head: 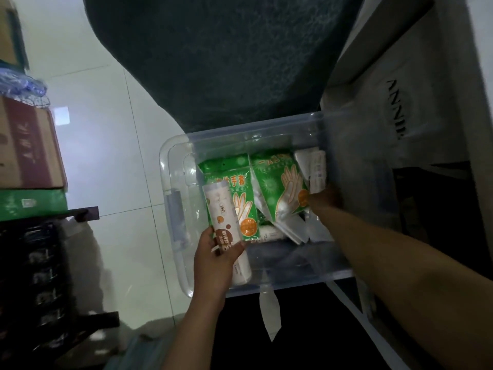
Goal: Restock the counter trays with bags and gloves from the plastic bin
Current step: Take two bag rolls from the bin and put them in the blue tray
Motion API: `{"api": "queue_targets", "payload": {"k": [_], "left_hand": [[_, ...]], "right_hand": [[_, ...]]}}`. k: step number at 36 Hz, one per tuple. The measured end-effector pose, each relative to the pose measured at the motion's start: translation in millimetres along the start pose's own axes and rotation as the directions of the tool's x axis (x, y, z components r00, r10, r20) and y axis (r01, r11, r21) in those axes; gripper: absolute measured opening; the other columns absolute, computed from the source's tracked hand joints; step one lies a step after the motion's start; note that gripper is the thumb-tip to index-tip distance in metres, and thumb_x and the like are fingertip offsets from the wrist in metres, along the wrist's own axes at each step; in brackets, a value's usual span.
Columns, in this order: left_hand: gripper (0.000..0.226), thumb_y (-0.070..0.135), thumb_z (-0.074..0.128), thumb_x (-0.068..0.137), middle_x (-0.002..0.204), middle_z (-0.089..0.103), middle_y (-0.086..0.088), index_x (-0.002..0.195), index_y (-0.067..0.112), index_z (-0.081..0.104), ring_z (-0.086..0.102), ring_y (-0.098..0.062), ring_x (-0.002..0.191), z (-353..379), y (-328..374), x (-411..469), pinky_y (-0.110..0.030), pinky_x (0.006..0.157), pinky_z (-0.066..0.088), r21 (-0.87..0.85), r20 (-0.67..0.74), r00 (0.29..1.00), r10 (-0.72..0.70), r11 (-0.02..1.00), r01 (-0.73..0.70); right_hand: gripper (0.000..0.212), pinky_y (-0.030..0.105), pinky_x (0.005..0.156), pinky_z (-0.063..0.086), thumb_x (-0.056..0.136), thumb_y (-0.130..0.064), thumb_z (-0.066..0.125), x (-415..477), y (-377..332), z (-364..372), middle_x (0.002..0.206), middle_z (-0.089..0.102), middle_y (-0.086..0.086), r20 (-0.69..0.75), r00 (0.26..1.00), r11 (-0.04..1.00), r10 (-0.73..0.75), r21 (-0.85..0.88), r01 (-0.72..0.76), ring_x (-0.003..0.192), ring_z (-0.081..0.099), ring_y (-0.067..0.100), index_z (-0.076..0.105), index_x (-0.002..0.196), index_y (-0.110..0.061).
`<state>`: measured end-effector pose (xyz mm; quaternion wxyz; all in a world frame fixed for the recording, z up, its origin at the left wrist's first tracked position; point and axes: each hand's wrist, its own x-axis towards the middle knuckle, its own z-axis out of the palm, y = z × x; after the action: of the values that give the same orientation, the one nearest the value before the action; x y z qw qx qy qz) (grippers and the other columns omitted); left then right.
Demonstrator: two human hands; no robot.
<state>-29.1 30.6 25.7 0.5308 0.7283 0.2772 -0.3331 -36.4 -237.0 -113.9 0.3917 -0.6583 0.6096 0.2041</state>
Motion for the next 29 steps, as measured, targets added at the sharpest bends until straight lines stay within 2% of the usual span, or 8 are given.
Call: {"api": "queue_targets", "payload": {"k": [4, 9, 13, 16, 20, 24, 27, 29], "left_hand": [[0.048, 0.016, 0.083, 0.075, 0.096, 0.073, 0.020, 0.105, 0.044, 0.058, 0.070, 0.002, 0.086, -4, -5, 1, -0.023, 0.071, 0.052, -0.013, 0.005, 1.000, -0.011, 1.000, 0.011], [0.055, 0.018, 0.083, 0.075, 0.110, 0.069, 0.012, 0.120, 0.037, 0.056, 0.069, -0.009, 0.097, -7, -1, -3, -0.030, 0.079, 0.054, -0.014, 0.014, 1.000, -0.021, 1.000, 0.021], [0.049, 0.012, 0.082, 0.075, 0.105, 0.071, 0.012, 0.107, 0.041, 0.058, 0.069, 0.004, 0.083, -11, 12, -12, -0.024, 0.071, 0.052, -0.004, 0.047, 0.999, 0.011, 1.000, -0.010], [0.046, 0.009, 0.080, 0.077, 0.105, 0.071, 0.009, 0.104, 0.040, 0.059, 0.069, 0.004, 0.082, -16, 26, -23, -0.025, 0.071, 0.052, 0.006, 0.073, 0.997, 0.035, 0.999, -0.036], [0.046, 0.011, 0.082, 0.076, 0.103, 0.071, 0.012, 0.101, 0.042, 0.059, 0.069, -0.004, 0.093, -23, 52, -43, -0.027, 0.072, 0.053, -0.001, 0.092, 0.992, 0.082, 0.997, -0.082], [0.047, 0.014, 0.083, 0.075, 0.105, 0.070, 0.013, 0.100, 0.045, 0.059, 0.068, -0.006, 0.095, -29, 81, -64, -0.031, 0.077, 0.055, 0.019, 0.146, 0.978, 0.146, 0.988, -0.151], [0.048, 0.014, 0.083, 0.076, 0.108, 0.071, 0.009, 0.106, 0.044, 0.060, 0.068, -0.009, 0.097, -32, 100, -77, -0.033, 0.078, 0.057, 0.039, 0.201, 0.962, 0.186, 0.980, -0.197], [0.051, 0.016, 0.083, 0.076, 0.112, 0.071, 0.005, 0.117, 0.036, 0.061, 0.069, -0.013, 0.099, -32, 111, -85, -0.036, 0.079, 0.058, 0.055, 0.238, 0.948, 0.210, 0.972, -0.229]], "right_hand": [[0.080, 0.037, 0.088, 0.050, 0.068, -0.027, 0.085, 12, 3, 7, 0.133, 0.058, 0.020, -0.018, 1.000, 1.000, 0.017, 0.004, -0.017, 0.118, 0.059, 0.036, 0.049, 0.136, -0.006], [0.069, 0.031, 0.076, 0.044, 0.074, -0.022, 0.080, 12, 0, 1, 0.130, 0.060, 0.020, 0.010, 0.999, 0.999, 0.033, 0.000, -0.033, 0.115, 0.060, 0.038, 0.049, 0.134, -0.005], [0.062, 0.032, 0.077, 0.045, 0.079, -0.024, 0.074, -12, -6, -14, 0.130, 0.060, 0.019, 0.024, 0.999, 0.999, 0.037, 0.025, -0.038, 0.114, 0.060, 0.038, 0.051, 0.135, -0.008], [0.060, 0.030, 0.076, 0.044, 0.081, -0.021, 0.076, -48, -13, -28, 0.128, 0.061, 0.018, 0.030, 0.999, 0.994, 0.031, 0.102, -0.034, 0.113, 0.060, 0.036, 0.052, 0.133, -0.006], [0.057, 0.033, 0.078, 0.048, 0.078, -0.012, 0.077, -108, -15, -56, 0.122, 0.063, 0.022, 0.057, 0.997, 0.982, -0.057, 0.186, 0.046, 0.100, 0.063, 0.035, 0.054, 0.128, 0.002], [0.052, 0.042, 0.090, 0.054, 0.074, -0.006, 0.078, -171, -16, -90, 0.117, 0.068, 0.017, 0.062, 0.977, 0.956, -0.202, 0.227, 0.184, 0.104, 0.065, 0.032, 0.060, 0.123, -0.002], [0.051, 0.035, 0.086, 0.052, 0.073, -0.002, 0.079, -217, -9, -116, 0.112, 0.069, 0.011, 0.057, 0.951, 0.915, -0.303, 0.296, 0.274, 0.097, 0.064, 0.022, 0.061, 0.120, -0.005], [0.051, 0.030, 0.080, 0.051, 0.072, 0.002, 0.079, -245, -1, -136, 0.109, 0.069, 0.009, 0.054, 0.936, 0.880, -0.347, 0.363, 0.305, 0.093, 0.065, 0.019, 0.061, 0.119, -0.007]]}}
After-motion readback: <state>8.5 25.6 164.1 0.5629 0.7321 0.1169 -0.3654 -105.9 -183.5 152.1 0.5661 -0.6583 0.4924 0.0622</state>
